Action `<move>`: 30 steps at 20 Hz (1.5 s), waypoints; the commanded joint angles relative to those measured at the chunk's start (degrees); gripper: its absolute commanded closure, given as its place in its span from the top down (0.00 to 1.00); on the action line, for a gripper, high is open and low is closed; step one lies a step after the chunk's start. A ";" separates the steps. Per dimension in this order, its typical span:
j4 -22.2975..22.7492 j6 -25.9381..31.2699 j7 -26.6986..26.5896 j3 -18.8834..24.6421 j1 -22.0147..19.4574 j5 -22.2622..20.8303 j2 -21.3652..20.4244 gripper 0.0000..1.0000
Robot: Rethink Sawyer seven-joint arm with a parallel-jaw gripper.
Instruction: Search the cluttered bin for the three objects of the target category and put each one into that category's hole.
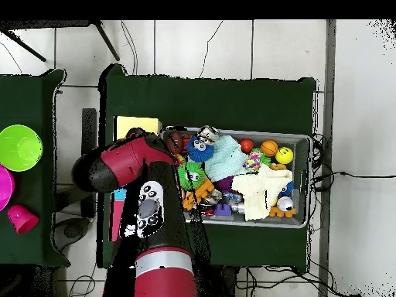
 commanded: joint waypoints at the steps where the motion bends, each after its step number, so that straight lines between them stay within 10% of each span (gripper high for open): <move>1: 0.71 1.85 2.77 -2.03 -0.26 -4.37 2.49 0.00; 18: 7.57 5.34 2.50 2.04 -1.81 1.48 -8.54 0.00; 30: 6.89 5.58 2.95 1.88 -1.50 0.91 -7.90 0.00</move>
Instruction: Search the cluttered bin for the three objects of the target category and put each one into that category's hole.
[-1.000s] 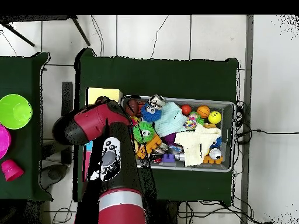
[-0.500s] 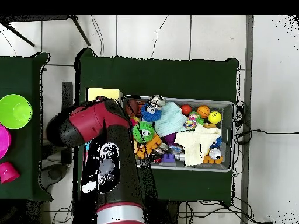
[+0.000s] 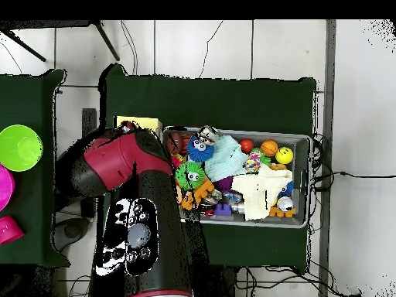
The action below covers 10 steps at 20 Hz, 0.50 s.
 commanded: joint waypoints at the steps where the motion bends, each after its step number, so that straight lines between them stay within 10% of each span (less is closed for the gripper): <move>1: 6.10 5.46 2.53 2.68 -2.21 0.57 0.81 0.00; 10: 12.29 3.88 -3.46 7.04 -8.22 -0.01 -2.77 0.00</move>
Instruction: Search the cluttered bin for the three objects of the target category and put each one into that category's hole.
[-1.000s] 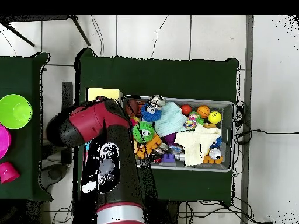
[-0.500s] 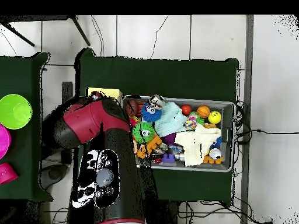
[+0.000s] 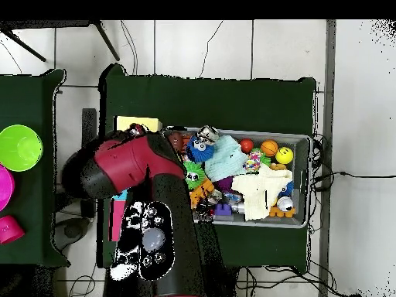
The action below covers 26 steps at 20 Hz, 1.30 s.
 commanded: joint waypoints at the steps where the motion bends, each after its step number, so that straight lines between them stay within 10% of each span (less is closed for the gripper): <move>1: 10.10 3.77 -4.24 6.67 -6.41 -0.19 -1.32 0.00; 26: 20.32 3.68 -11.15 25.19 -28.70 -5.54 -5.29 0.00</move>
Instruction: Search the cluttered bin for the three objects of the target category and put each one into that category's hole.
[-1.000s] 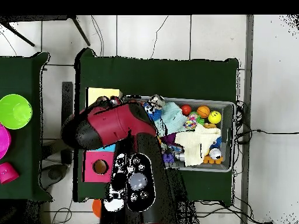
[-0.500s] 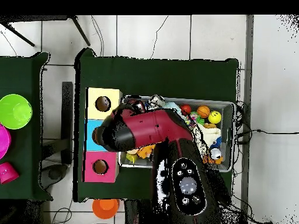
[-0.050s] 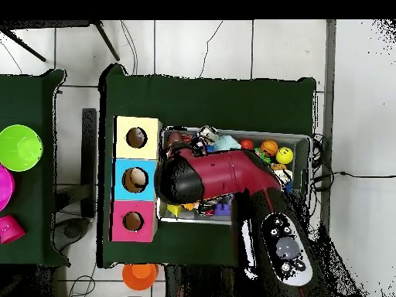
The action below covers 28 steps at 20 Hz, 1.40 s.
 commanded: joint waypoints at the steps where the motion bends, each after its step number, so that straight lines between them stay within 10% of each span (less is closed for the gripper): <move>1: 5.51 3.59 -11.35 8.69 -3.32 -4.12 1.59 0.00; 14: 0.00 6.67 -11.09 7.68 -4.37 -11.00 3.82 0.00; 28: 2.14 8.90 -18.75 16.83 -16.46 -11.36 4.60 0.00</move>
